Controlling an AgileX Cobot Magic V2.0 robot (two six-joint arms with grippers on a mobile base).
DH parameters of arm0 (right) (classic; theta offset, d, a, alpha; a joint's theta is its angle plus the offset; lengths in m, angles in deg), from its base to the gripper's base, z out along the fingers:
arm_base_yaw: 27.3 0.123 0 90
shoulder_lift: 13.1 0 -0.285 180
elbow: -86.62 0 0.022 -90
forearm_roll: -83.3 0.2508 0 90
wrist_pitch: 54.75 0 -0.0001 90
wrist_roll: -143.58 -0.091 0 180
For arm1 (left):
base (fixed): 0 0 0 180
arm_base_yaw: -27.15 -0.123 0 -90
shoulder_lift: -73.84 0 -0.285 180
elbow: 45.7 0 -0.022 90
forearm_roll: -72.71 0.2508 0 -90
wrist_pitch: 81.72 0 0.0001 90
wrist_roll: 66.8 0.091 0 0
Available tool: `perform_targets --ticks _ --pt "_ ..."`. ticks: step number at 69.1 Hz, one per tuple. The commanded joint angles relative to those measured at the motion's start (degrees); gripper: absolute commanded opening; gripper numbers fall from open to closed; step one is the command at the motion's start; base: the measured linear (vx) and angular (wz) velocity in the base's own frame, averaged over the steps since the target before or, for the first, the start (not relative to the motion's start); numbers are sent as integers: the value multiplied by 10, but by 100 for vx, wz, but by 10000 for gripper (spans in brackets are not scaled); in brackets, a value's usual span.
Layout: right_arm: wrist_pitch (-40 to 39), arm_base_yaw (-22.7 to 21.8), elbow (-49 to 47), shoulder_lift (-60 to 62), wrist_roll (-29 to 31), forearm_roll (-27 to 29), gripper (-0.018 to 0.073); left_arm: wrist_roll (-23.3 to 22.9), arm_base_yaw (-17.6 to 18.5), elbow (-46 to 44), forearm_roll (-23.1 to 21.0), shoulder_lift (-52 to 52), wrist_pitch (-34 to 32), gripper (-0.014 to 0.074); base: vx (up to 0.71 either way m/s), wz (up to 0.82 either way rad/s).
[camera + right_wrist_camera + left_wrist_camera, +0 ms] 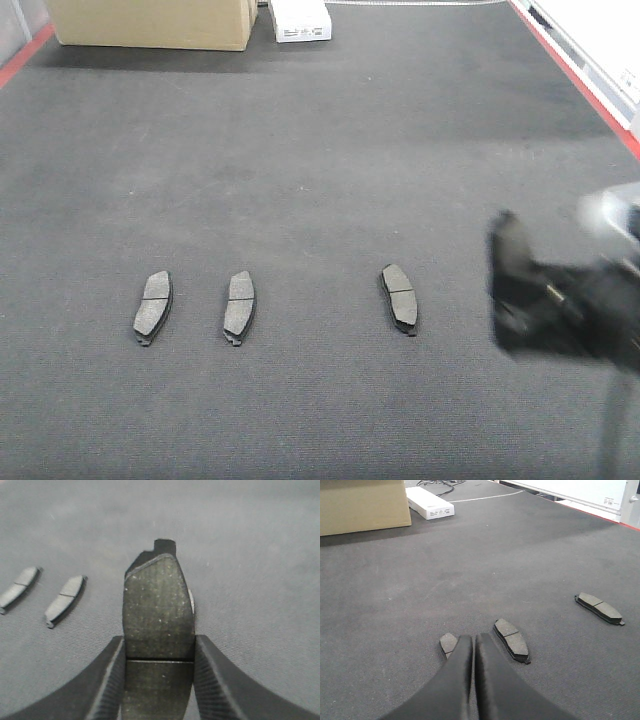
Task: Move and align brake pads A on conveyor
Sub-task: 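Lower the right gripper's brake pad onto the belt between the pads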
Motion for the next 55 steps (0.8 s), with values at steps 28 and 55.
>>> perform_targets --ticks 28,55 --pt "76 91 -343 -398 -44 64 39 0 0 -14 5 -3 -37 -6 0 0" --pt "195 90 -538 -591 -150 20 51 0 0 -14 5 -3 -37 -6 0 0"
